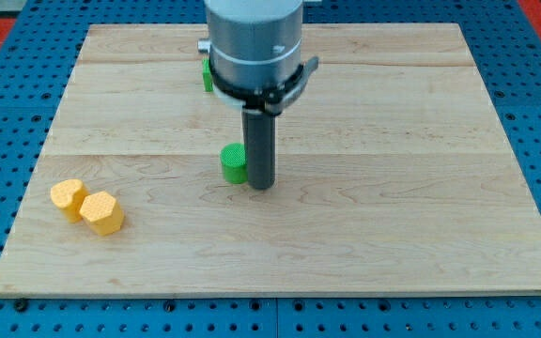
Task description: Push the green circle closer to the green star
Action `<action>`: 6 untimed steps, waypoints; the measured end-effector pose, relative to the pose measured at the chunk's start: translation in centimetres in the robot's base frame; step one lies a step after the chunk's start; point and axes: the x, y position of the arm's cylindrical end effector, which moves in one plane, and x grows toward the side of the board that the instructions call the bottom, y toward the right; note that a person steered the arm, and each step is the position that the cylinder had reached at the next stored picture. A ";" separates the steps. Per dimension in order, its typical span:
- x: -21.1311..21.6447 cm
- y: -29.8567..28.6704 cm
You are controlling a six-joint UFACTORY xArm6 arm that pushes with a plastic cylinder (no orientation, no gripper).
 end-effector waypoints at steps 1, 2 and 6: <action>-0.1 -2.3; -5.1 -0.9; -13.2 -5.9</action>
